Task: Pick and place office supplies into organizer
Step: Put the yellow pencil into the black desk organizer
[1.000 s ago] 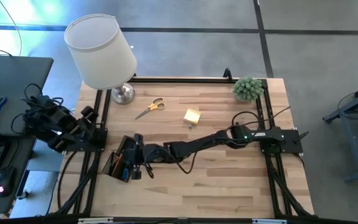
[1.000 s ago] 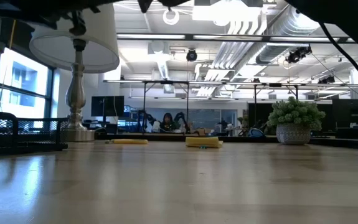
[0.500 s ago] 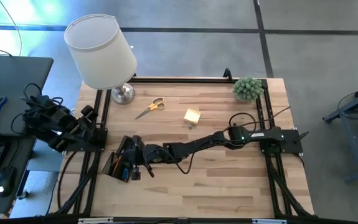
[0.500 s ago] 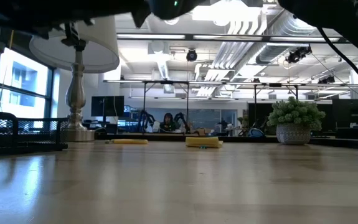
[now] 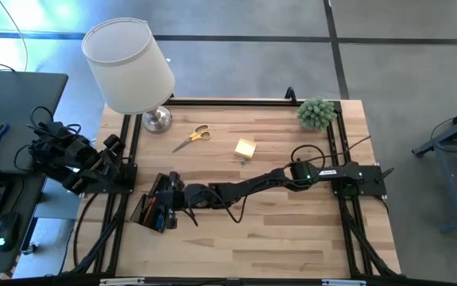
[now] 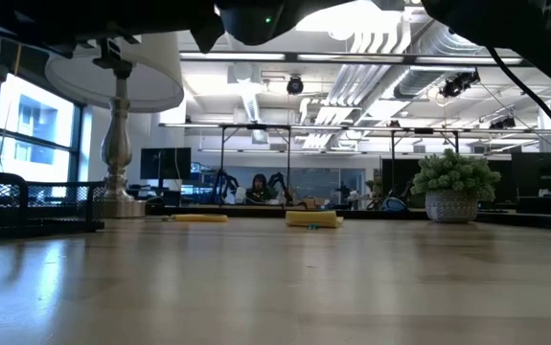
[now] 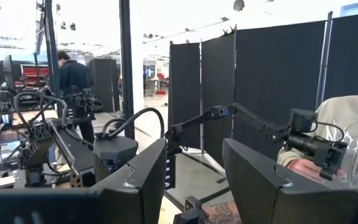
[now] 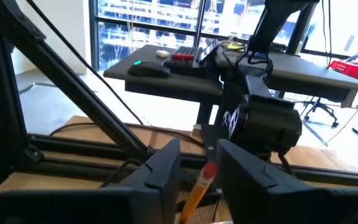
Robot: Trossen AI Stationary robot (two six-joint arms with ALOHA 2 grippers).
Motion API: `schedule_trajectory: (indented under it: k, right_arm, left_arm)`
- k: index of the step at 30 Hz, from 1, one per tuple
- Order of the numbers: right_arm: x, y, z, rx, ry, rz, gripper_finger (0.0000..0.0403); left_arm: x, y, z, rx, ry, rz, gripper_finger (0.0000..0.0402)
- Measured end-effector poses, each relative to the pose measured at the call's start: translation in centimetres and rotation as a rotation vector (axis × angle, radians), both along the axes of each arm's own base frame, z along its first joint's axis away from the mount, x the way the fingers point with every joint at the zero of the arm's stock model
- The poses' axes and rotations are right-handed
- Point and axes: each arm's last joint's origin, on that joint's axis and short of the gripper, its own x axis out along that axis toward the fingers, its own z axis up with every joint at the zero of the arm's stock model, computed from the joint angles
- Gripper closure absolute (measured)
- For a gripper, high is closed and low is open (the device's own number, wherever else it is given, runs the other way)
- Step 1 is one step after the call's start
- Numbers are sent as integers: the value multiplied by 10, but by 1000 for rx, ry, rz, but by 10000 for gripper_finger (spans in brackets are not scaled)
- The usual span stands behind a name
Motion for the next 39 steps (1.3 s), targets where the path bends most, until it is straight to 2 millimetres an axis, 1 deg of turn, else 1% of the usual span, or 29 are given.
schedule_trajectory:
  k: [5,6,11,15,17,20,24,31,36,39]
  right_arm:
    - [0,0,0,0,-3,-1,385]
    - [0,-1,0,0,-3,0,392]
    - [0,-2,1,1,-6,-2,379]
    - [1,-3,8,-6,-75,9,396]
    - [2,-4,14,-6,-91,13,396]
    - [3,-9,21,15,-91,40,390]
    - [6,-17,27,76,-68,82,399]
    - [9,-31,26,166,26,49,393]
    - [8,-31,22,162,67,45,400]
    - [8,-29,23,163,66,48,395]
  left_arm:
    - [0,0,0,0,1,0,257]
    - [0,0,0,0,0,0,257]
    - [0,0,0,0,1,0,257]
    - [0,0,0,0,1,0,257]
    - [0,0,0,-1,1,0,257]
    - [0,0,0,-1,1,1,257]
    - [0,0,0,-1,1,1,257]
    - [0,0,0,-1,1,1,257]
    - [0,0,0,-1,1,1,257]
    - [0,0,0,-1,1,1,257]
